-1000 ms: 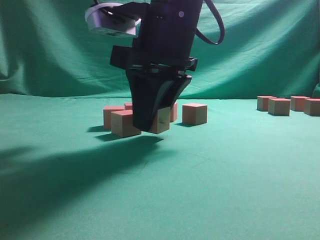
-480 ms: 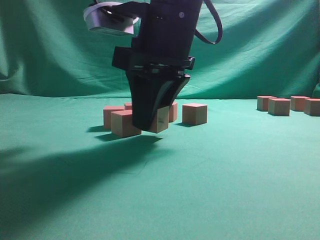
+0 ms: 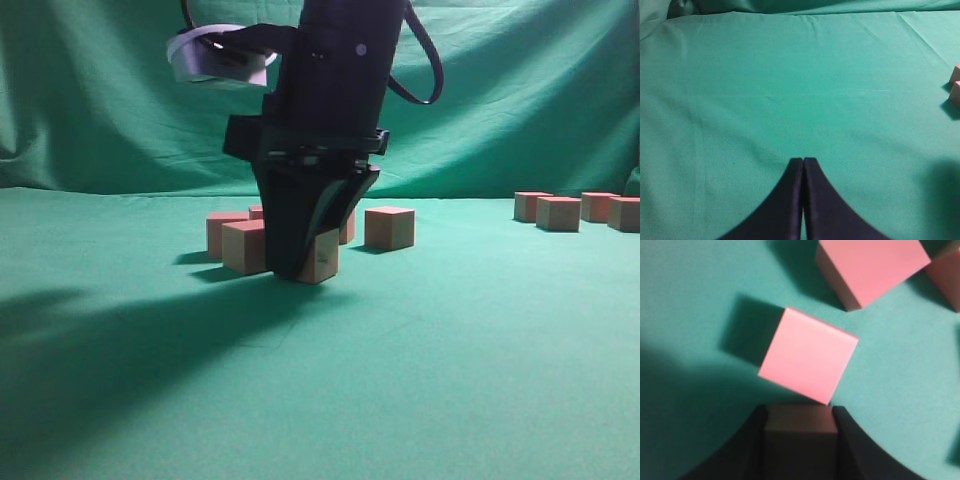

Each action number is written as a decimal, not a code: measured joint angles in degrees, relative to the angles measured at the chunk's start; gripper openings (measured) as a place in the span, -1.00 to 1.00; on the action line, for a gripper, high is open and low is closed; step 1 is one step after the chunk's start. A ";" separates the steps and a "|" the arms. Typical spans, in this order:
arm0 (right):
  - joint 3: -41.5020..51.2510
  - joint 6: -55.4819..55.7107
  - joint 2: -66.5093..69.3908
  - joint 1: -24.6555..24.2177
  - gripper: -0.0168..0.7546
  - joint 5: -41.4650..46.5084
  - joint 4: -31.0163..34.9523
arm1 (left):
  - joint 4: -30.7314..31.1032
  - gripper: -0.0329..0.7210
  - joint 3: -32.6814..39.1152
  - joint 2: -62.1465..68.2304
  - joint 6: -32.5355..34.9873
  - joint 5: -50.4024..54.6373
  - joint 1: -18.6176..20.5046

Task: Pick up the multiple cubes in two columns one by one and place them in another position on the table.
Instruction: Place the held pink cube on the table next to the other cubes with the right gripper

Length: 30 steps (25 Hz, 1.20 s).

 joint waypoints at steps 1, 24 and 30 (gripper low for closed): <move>0.00 0.00 0.00 0.00 -0.27 0.00 0.00 | 0.00 -0.91 0.00 0.00 0.00 0.00 0.00; 0.00 -1.41 0.08 0.00 -0.27 -0.75 -1.24 | 0.00 -0.91 0.00 0.00 0.00 0.00 0.00; 0.00 -1.41 0.08 0.00 -0.27 -0.75 -1.24 | 0.00 -0.91 0.00 0.00 0.00 0.00 0.00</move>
